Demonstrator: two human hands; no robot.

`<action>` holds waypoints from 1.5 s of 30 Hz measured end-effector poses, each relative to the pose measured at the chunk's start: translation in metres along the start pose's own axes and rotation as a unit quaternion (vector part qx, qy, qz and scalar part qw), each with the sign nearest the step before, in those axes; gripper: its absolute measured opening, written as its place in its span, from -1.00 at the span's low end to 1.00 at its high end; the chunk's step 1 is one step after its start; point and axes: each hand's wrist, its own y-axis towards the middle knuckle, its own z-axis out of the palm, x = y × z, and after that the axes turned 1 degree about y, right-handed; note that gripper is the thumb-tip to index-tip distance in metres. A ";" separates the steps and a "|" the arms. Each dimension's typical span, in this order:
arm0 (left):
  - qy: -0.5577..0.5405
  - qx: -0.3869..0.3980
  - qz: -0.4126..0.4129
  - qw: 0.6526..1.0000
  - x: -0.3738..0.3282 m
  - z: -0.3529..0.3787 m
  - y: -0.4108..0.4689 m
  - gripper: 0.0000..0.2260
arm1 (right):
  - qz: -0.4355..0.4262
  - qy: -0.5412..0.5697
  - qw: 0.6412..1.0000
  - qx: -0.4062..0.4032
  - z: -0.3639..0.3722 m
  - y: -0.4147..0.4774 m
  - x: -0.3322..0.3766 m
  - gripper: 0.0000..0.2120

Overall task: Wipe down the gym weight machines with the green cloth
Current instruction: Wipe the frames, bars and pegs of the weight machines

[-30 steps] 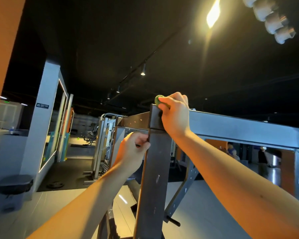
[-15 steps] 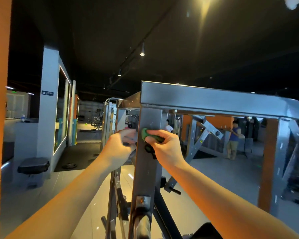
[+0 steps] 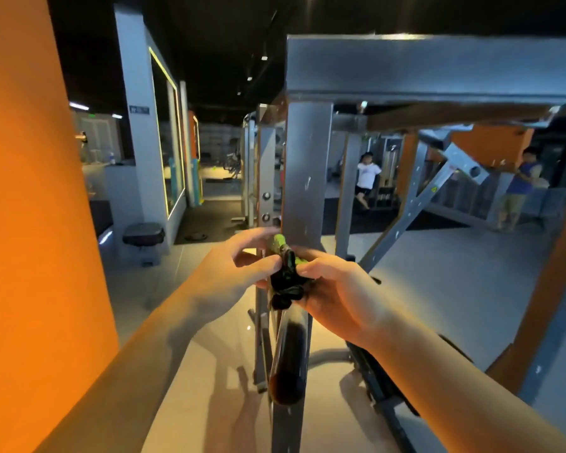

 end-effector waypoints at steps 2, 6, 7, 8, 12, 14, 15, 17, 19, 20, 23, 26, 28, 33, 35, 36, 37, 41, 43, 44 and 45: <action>0.014 -0.007 -0.025 1.000 0.004 0.002 -0.020 -0.72 | 0.026 0.011 1.000 -0.009 0.005 -0.008 -0.013 -0.47; 0.036 -0.051 -0.085 0.994 0.019 -0.004 -0.056 -0.84 | 0.090 -0.019 0.995 -0.030 0.026 -0.012 -0.039 -0.63; 0.049 -0.066 -0.096 0.992 0.024 -0.007 -0.065 -0.84 | 0.100 -0.042 0.993 -0.046 0.032 -0.012 -0.044 -0.69; 0.058 -0.079 -0.106 0.989 0.028 -0.011 -0.073 -0.84 | 0.106 -0.060 0.991 -0.056 0.038 -0.012 -0.050 -0.72; 0.070 -0.116 -0.153 0.979 0.037 -0.022 -0.107 -0.82 | 0.104 -0.101 0.989 -0.024 0.057 -0.011 -0.073 -0.75; 0.079 -0.142 -0.171 0.972 0.038 -0.026 -0.124 -0.82 | 0.106 -0.123 0.987 0.000 0.066 -0.010 -0.085 -0.74; 0.081 -0.154 -0.181 0.968 0.039 -0.028 -0.132 -0.80 | 0.112 -0.131 0.985 0.015 0.071 -0.009 -0.093 -0.73; 0.092 -0.173 -0.206 0.959 0.042 -0.033 -0.147 -0.73 | 0.126 -0.146 0.981 0.032 0.078 -0.007 -0.110 -0.72; 0.109 -0.195 -0.232 0.947 0.045 -0.038 -0.162 -0.67 | 0.137 -0.156 0.978 0.033 0.086 -0.005 -0.128 -0.74; 0.112 -0.207 -0.243 0.941 0.045 -0.040 -0.169 -0.68 | 0.144 -0.153 0.977 0.036 0.088 -0.003 -0.137 -0.75; 0.096 -0.233 -0.275 0.928 0.044 -0.045 -0.188 -0.72 | 0.172 -0.101 0.978 0.061 0.099 0.000 -0.151 -0.76; 0.099 -0.248 -0.299 0.916 0.044 -0.049 -0.206 -0.60 | 0.169 -0.073 0.979 0.087 0.108 -0.001 -0.152 -0.81; 0.079 -0.258 -0.312 0.911 0.038 -0.050 -0.213 -0.47 | 0.150 -0.082 0.982 0.085 0.114 0.000 -0.151 -0.86; 0.072 -0.195 -0.310 0.928 0.016 -0.051 -0.224 -0.67 | 0.107 -0.132 0.985 0.038 0.124 -0.002 -0.135 -0.93; 0.088 -0.187 -0.276 0.939 0.006 -0.049 -0.224 -0.79 | 0.085 -0.149 0.985 0.005 0.121 -0.004 -0.122 -0.76; 0.095 -0.184 -0.264 0.942 0.001 -0.046 -0.222 -0.85 | 0.077 -0.139 0.987 -0.008 0.119 -0.006 -0.115 -0.70; 0.096 -0.177 -0.255 0.946 -0.004 -0.041 -0.220 -0.84 | 0.071 -0.123 0.990 -0.017 0.116 -0.007 -0.107 -0.67; 0.063 -0.173 -0.225 0.957 -0.023 -0.016 -0.204 -0.56 | 0.039 -0.094 0.994 -0.049 0.099 -0.016 -0.076 -0.78; 0.073 -0.209 -0.183 0.958 -0.034 -0.003 -0.191 -0.49 | 0.000 -0.121 0.991 -0.053 0.085 -0.022 -0.058 -0.89; 0.102 -0.229 -0.156 0.955 -0.040 0.003 -0.184 -0.50 | -0.019 -0.131 0.990 -0.041 0.077 -0.026 -0.048 -0.91; 0.140 -0.243 -0.129 0.951 -0.047 0.010 -0.175 -0.56 | -0.039 -0.152 0.987 -0.018 0.069 -0.031 -0.037 -0.87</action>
